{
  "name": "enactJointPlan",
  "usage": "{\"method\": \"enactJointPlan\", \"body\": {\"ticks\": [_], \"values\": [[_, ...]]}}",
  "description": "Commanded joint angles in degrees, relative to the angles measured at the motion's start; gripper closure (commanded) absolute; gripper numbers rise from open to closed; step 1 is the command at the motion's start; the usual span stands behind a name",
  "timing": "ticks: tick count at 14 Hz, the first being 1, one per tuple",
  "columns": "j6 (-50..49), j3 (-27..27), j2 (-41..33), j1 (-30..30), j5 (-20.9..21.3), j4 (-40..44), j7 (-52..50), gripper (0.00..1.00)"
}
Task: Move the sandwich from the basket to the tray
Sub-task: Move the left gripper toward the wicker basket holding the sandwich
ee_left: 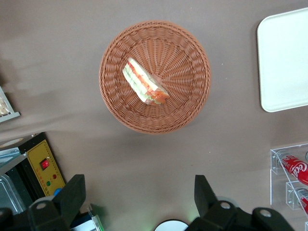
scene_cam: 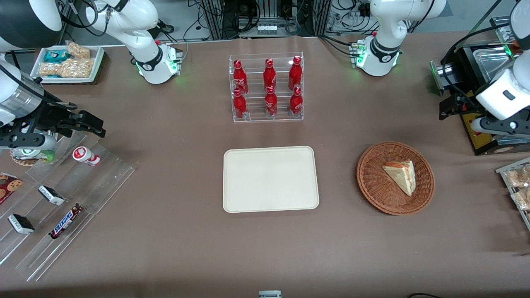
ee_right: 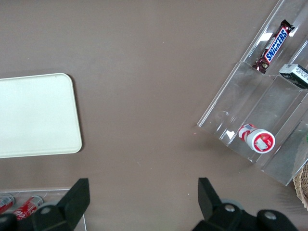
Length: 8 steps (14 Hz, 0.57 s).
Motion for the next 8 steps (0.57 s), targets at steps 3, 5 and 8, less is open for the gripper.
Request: {"method": "enactJointPlan", "body": {"ticks": [3, 5, 8], "values": [[9.66, -0.29, 1.37, 0.34, 0.94, -9.06, 0.24, 0.0], [16.61, -0.21, 1.63, 0.42, 0.85, -14.42, 0.24, 0.0], [30.3, -0.12, 1.72, 1.21, 0.85, -24.61, -2.12, 0.0]]}}
